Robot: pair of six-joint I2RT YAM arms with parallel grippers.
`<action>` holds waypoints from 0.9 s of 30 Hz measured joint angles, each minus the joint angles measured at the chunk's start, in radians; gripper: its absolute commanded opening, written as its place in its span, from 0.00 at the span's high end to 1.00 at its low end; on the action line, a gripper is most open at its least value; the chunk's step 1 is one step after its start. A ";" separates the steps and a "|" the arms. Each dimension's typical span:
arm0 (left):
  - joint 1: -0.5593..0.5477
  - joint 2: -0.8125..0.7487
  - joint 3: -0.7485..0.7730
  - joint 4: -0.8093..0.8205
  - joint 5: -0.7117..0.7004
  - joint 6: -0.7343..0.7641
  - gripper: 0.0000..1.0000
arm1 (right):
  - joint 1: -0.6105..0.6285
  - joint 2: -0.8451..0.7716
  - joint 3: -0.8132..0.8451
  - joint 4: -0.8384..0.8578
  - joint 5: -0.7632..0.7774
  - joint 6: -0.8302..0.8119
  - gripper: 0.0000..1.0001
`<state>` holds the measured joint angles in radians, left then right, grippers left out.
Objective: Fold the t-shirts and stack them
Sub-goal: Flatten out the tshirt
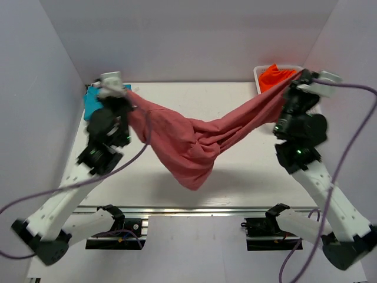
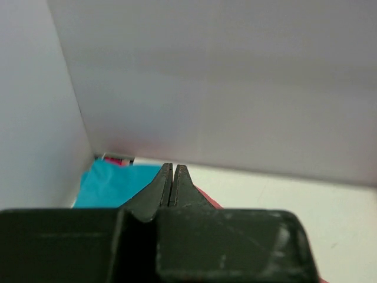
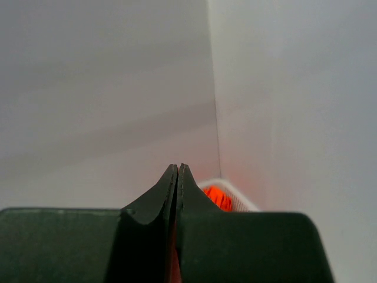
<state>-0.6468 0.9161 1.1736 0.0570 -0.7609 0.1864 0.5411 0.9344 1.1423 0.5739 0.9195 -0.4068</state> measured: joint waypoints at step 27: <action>0.364 1.185 0.490 -0.287 0.355 -0.283 0.00 | -0.227 1.080 0.411 -0.721 -0.276 0.503 0.10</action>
<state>-0.2825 2.1014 1.6634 -0.2302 -0.4057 -0.0971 0.3145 2.0144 1.5532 -0.1474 0.6437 0.0963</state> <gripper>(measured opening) 0.994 0.897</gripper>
